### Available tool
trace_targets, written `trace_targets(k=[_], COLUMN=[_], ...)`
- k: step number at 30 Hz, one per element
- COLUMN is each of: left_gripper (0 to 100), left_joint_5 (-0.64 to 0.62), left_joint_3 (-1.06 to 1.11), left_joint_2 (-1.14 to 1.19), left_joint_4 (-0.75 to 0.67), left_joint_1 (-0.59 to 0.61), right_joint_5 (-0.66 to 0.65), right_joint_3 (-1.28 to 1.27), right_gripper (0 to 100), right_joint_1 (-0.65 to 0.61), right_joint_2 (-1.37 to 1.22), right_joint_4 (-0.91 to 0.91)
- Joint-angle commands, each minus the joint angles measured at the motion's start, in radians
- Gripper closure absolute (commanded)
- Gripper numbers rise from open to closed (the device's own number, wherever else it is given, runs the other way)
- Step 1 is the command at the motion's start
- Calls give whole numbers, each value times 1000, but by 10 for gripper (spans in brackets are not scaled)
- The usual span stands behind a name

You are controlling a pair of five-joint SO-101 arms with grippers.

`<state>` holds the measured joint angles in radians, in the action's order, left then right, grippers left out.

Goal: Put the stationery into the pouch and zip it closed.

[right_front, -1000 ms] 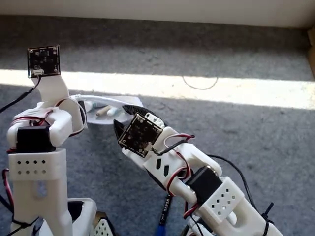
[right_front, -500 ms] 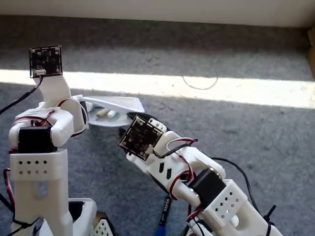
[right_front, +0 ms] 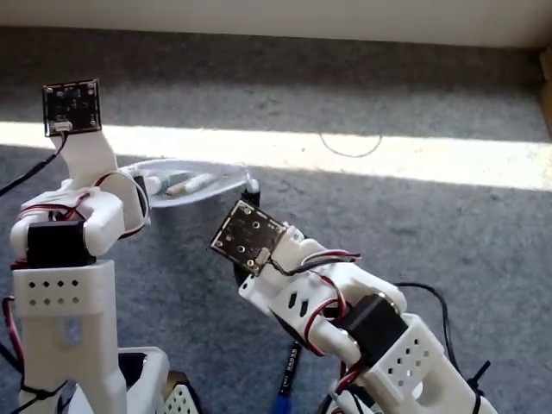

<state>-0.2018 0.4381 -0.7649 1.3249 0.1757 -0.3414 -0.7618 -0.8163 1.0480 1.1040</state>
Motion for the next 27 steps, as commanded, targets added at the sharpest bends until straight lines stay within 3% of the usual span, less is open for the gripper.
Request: trace_targets(k=[1, 6, 17, 27], left_gripper=[995, 995, 995, 995], left_joint_5=[8, 8, 8, 9], left_joint_3=[-28, -28, -28, -27], left_joint_2=[2, 2, 2, 2], left_joint_4=[-6, -6, -6, -6], left_joint_1=[10, 10, 10, 10], right_joint_5=[114, 226, 330, 512], right_joint_3=[50, 44, 33, -142], right_gripper=[875, 875, 875, 875], right_joint_1=[13, 21, 246, 248], right_joint_2=[15, 15, 15, 15], right_joint_4=[67, 166, 266, 259])
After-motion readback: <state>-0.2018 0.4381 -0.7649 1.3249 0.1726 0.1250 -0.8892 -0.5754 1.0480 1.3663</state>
